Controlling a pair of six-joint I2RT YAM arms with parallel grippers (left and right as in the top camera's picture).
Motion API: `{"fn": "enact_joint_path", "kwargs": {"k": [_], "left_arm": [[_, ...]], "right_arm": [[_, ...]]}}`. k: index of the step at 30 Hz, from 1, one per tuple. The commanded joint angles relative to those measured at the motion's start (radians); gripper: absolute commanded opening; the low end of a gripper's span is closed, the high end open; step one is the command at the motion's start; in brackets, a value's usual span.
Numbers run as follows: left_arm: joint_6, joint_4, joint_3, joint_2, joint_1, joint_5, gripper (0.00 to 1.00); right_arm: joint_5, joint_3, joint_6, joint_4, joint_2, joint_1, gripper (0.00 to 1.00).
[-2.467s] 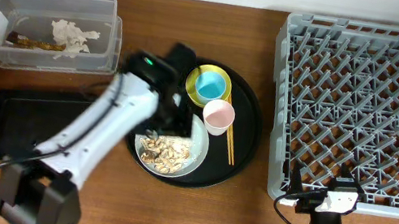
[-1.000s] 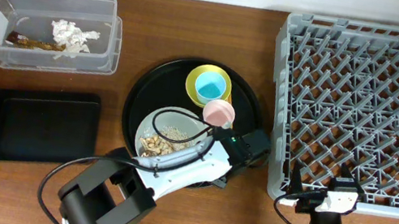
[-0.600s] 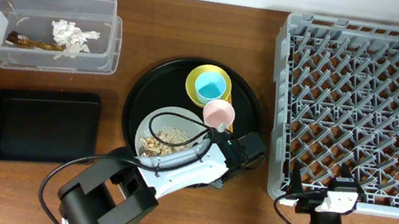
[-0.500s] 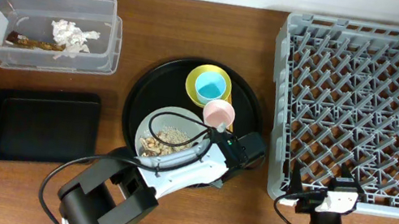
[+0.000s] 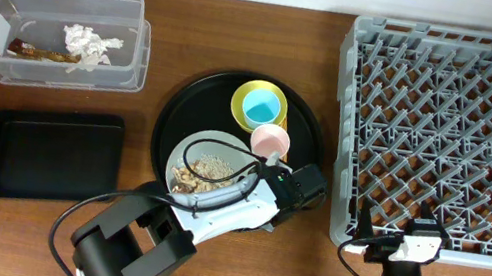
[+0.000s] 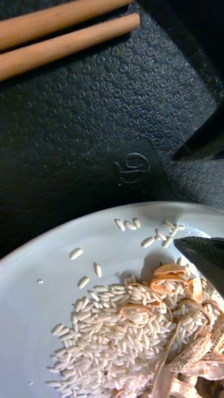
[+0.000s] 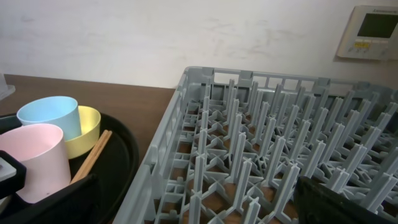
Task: Sort waste into correct bins and load items into the dishwasher rack
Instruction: 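Grasp the rim of the white plate with the left gripper, then lift the plate left and tip the food onto the black tray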
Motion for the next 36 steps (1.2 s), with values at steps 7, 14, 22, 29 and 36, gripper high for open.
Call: {"fn": "enact_joint_path", "kwargs": {"k": [7,14,22,29,36], "left_arm": [[0.011,-0.035,-0.013,0.005,0.008,-0.014,0.09],[0.011,-0.103,0.047,-0.002,0.008,-0.015,0.01],[0.011,-0.134,0.067,-0.033,0.008,-0.015,0.01],[0.011,-0.174,0.076,-0.088,0.008,-0.018,0.01],[0.031,-0.216,0.098,-0.144,0.043,-0.014,0.01]], "right_arm": [[0.005,-0.009,-0.006,0.000,-0.006,0.006,0.99],[0.005,-0.009,-0.006,0.000,-0.006,0.006,0.98],[0.005,-0.009,-0.006,0.000,-0.006,0.006,0.98],[0.005,-0.009,-0.006,0.000,-0.006,0.006,0.99],[0.005,-0.009,-0.006,0.000,-0.006,0.006,0.98]]}}
